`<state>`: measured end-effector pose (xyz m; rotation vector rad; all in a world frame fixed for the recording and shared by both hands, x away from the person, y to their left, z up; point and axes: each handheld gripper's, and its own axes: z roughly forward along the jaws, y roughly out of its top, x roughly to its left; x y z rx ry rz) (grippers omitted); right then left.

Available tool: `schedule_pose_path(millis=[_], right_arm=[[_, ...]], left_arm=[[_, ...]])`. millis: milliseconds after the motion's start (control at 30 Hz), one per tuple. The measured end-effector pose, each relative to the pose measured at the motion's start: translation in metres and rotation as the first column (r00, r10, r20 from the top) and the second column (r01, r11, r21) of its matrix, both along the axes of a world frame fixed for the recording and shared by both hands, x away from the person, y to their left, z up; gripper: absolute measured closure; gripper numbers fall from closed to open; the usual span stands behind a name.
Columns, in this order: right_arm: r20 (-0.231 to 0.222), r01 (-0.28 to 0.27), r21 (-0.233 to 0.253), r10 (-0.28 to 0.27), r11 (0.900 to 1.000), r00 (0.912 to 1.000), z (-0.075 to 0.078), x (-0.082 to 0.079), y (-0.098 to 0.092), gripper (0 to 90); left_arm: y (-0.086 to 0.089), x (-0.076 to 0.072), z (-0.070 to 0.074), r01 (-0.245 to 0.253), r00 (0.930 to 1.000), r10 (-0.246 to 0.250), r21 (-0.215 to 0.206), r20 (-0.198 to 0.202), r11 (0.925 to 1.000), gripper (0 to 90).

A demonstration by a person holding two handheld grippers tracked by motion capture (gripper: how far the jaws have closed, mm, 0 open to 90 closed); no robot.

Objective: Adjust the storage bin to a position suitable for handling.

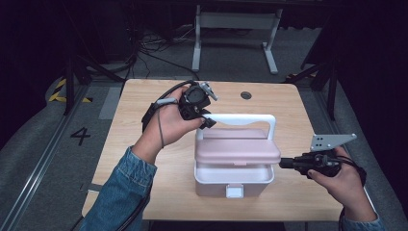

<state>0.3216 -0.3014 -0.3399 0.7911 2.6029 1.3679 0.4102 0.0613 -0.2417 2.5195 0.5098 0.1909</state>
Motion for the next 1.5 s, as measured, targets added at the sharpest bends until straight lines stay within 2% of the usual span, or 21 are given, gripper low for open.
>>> schedule_pose_path(millis=[200, 300, 467, 633, 733, 900, 967, 1067, 1167, 1200, 1367, 1433, 1500], right_arm=[[0.021, -0.036, 0.047, 0.035, 0.998, 0.9992, -0.004, 0.002, 0.007, 90.0], [0.04, -0.032, 0.086, 0.029, 0.996, 0.9988, -0.003, 0.003, 0.009, 90.0], [0.044, -0.022, 0.1, 0.018, 0.995, 0.9989, -0.005, 0.004, 0.009, 90.0], [0.046, -0.024, 0.097, 0.02, 0.995, 0.9988, -0.006, 0.005, 0.01, 90.0], [0.049, -0.023, 0.099, 0.018, 0.995, 0.9986, -0.005, 0.005, 0.01, 90.0], [0.061, -0.022, 0.104, 0.016, 0.994, 0.998, -0.002, 0.005, 0.011, 90.0], [0.07, -0.021, 0.113, 0.013, 0.993, 0.9974, 0.001, 0.004, 0.011, 90.0], [0.084, -0.017, 0.123, 0.006, 0.992, 0.9965, 0.005, 0.005, 0.011, 90.0], [0.094, -0.012, 0.131, 0.0, 0.991, 0.9956, 0.008, 0.007, 0.01, 90.0], [0.094, -0.012, 0.131, 0.0, 0.991, 0.9956, 0.008, 0.007, 0.01, 90.0], [0.108, -0.003, 0.145, -0.013, 0.989, 0.9941, 0.014, 0.01, 0.011, 90.0], [0.109, 0.001, 0.146, -0.017, 0.989, 0.9939, 0.016, 0.011, 0.011, 90.0], [0.112, 0.0, 0.145, -0.017, 0.989, 0.9936, 0.018, 0.013, 0.011, 90.0]], left_arm=[[0.0, 0.0, 0.0, 0.004, 1.0, -0.004, 0.001, -0.002, 1.0, 66.9], [0.001, 0.0, 0.0, 0.003, 1.0, -0.003, 0.005, -0.001, 1.0, 66.8], [0.001, 0.001, -0.001, 0.002, 1.0, -0.002, -0.002, -0.001, 1.0, 65.8], [0.004, 0.0, -0.002, -0.017, 0.9998, 0.017, -0.001, 0.008, 0.9999, 55.2], [0.008, -0.002, -0.002, -0.029, 0.9994, 0.03, -0.018, 0.019, 0.9994, 47.1], [0.024, -0.008, 0.002, -0.067, 0.9961, 0.069, -0.047, 0.055, 0.9967, 42.1], [0.033, -0.015, 0.005, -0.088, 0.9905, 0.094, -0.06, 0.1, 0.9943, 41.9], [0.044, -0.024, 0.008, -0.102, 0.9869, 0.109, -0.065, 0.119, 0.9927, 39.5], [0.049, -0.028, 0.009, -0.108, 0.9865, 0.115, -0.065, 0.117, 0.992, 38.9], [0.053, -0.031, 0.008, -0.113, 0.9844, 0.121, -0.072, 0.128, 0.9911, 38.9], [0.063, -0.04, 0.004, -0.102, 0.9866, 0.113, -0.1, 0.117, 0.9898, 36.2], [0.068, -0.044, -0.002, -0.092, 0.9888, 0.104, -0.106, 0.107, 0.9901, 35.4], [0.074, -0.048, -0.014, -0.068, 0.9894, 0.084, -0.136, 0.118, 0.9884, 33.7]])
